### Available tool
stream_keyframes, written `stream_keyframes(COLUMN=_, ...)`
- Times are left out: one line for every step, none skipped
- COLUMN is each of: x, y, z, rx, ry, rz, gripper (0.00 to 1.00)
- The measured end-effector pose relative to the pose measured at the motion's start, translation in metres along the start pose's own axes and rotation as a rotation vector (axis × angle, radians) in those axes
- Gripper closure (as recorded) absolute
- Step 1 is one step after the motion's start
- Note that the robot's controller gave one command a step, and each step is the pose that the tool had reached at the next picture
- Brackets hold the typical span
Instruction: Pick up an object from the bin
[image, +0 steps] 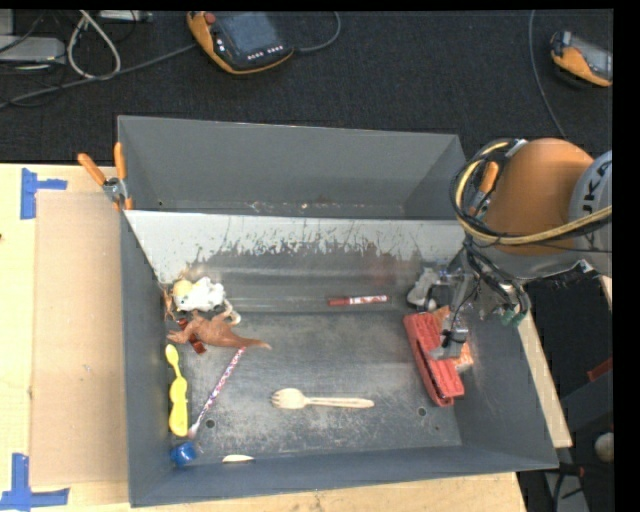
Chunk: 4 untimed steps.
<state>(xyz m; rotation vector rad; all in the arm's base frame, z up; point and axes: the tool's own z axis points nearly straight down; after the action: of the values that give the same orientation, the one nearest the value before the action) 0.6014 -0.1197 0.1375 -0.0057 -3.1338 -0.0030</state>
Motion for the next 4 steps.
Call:
stream_keyframes(x=-0.002, y=0.000, z=-0.004, rx=0.001, ry=-0.006, rz=-0.001, gripper=0.00)
stream_keyframes(x=0.013, y=0.017, z=0.035, rx=0.003, ry=-0.014, rz=-0.150, gripper=0.00)
stream_keyframes(x=0.026, y=0.034, z=0.053, rx=-0.003, ry=0.006, rz=-0.225, gripper=0.00)
stream_keyframes(x=0.021, y=0.018, z=0.016, rx=0.000, ry=-0.004, rz=-0.255, gripper=0.00)
